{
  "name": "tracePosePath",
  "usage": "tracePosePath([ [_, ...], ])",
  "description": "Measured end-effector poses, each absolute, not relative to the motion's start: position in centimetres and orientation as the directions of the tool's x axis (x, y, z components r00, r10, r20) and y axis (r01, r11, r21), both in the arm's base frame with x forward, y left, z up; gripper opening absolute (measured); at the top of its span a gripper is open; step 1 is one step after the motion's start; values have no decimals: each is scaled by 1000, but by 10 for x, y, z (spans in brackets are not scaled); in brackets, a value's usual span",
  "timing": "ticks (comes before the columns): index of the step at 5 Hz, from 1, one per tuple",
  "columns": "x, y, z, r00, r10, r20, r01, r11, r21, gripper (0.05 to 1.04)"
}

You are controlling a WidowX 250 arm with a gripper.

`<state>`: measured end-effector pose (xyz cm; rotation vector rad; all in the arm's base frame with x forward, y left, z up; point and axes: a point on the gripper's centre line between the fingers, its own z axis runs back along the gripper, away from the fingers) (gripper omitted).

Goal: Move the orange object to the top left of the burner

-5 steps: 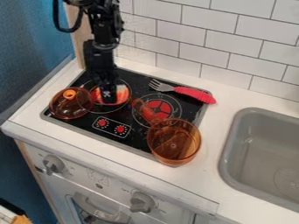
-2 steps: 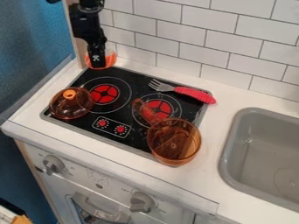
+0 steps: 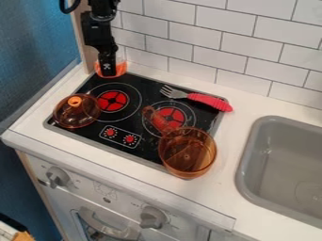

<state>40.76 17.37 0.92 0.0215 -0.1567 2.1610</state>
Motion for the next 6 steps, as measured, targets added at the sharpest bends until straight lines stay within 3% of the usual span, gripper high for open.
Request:
tracePosePath([
  [2,419,178,-9,-523,848,84,-852,-517,-86,607],
  [3,419,178,-9,-523,849,83,-852,-516,-86,676],
  [4,419,174,-8,-511,858,60,-859,-507,-66,955],
  [6,421,172,-6,-514,857,43,-857,-511,-66,1001],
])
